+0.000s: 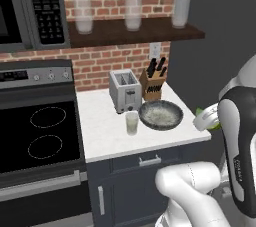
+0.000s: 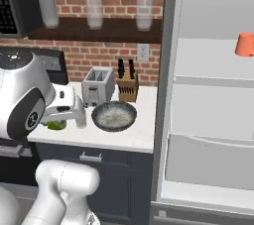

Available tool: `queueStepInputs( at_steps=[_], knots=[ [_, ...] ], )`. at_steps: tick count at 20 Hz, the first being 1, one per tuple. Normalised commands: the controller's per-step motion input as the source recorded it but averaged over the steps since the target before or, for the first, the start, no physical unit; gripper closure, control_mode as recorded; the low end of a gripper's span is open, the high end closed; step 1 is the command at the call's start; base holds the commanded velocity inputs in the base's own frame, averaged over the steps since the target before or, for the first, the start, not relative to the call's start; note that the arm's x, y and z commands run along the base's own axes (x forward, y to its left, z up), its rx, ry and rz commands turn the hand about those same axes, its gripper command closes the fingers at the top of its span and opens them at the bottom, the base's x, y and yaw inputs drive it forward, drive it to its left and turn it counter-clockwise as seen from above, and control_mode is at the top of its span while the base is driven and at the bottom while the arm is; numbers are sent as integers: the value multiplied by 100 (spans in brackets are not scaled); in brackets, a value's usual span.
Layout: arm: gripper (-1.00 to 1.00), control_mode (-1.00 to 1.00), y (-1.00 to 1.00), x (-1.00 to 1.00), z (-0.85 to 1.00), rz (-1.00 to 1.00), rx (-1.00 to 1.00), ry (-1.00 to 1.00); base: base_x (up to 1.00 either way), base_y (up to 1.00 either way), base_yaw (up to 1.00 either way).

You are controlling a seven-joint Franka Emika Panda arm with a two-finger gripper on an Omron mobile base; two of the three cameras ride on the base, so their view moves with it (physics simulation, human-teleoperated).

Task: Grab a lemon wedge from the fridge and one ice cube from the ice bowl, and put them in the glass of lemonade.

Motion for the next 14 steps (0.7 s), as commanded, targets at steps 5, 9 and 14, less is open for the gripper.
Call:
queueStepInputs(
  at_steps=[5,9,14],
  knots=[
    [100,100,0,0,0,0,0,0,72,9,-4],
    [100,-100,26,13,-22,-10,0,7,15,12,-7],
    [100,-100,79,39,-53,-24,0,7,0,0,0]
  ],
)
